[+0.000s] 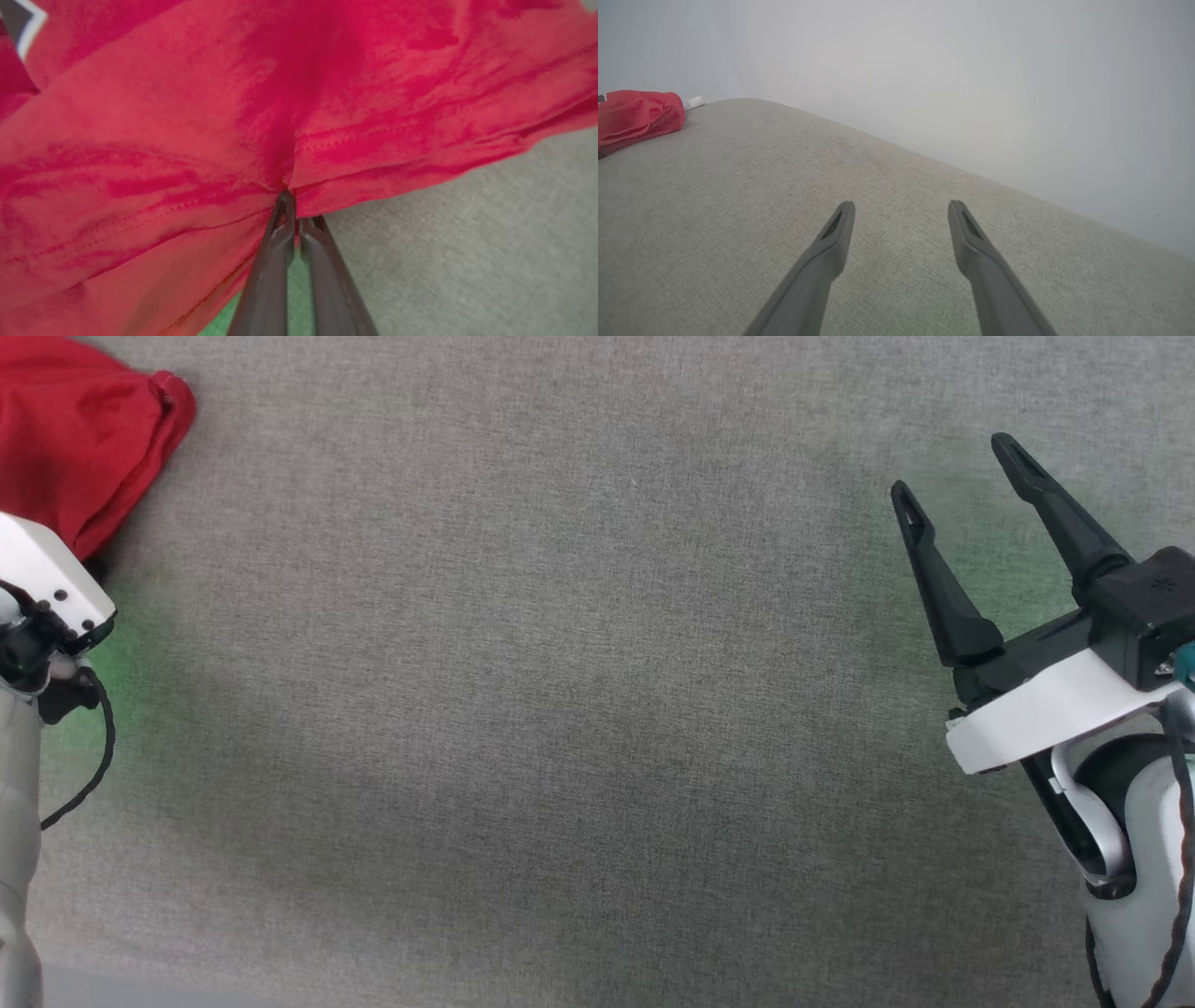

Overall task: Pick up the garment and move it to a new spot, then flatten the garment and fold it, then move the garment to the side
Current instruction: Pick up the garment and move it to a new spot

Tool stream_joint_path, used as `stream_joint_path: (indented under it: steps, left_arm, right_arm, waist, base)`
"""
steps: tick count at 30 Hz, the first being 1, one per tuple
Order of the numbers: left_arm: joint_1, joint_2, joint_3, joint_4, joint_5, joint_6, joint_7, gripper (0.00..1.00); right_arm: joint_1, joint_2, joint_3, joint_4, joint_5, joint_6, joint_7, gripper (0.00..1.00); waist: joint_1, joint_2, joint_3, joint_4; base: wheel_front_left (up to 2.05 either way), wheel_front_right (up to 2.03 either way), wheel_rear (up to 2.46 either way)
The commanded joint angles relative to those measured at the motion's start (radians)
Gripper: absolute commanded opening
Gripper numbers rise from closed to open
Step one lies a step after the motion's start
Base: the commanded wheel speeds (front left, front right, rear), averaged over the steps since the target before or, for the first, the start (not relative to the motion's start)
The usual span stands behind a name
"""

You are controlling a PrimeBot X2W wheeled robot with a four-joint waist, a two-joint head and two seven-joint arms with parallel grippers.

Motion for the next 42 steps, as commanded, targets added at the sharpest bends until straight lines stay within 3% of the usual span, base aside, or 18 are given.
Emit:
stream_joint_path:
  steps: [1,17,32,42]
  left_arm:
    - [0.052,-0.032,-0.016,0.030,0.005,-0.007,0.011,0.00]
    - [-0.128,0.097,-0.114,-0.030,0.121,-0.058,-0.199,0.00]
    - [-0.250,0.133,-0.211,-0.134,0.196,-0.076,-0.268,0.00]
    - [-0.273,0.145,-0.279,-0.269,0.209,-0.085,-0.221,0.00]
  right_arm:
    - [-0.010,0.003,-0.001,0.002,0.000,0.000,-0.010,1.00]
    - [0.040,0.066,-0.030,0.095,0.020,0.000,-0.102,1.00]
    - [0.093,0.115,-0.079,0.138,0.024,0.000,-0.165,1.00]
    - [0.131,0.138,-0.122,0.143,0.021,0.000,-0.192,1.00]
  waist:
    - [0.0000,0.0000,-0.010,0.003]
    - [0.0000,0.0000,-0.177,0.025]
    - [0.0000,0.0000,-0.305,0.022]
    - [0.0000,0.0000,-0.384,0.013]
  base:
    - [0.00,0.00,0.00]
    - [0.00,0.00,0.00]
    - [0.00,0.00,0.00]
    - [0.00,0.00,0.00]
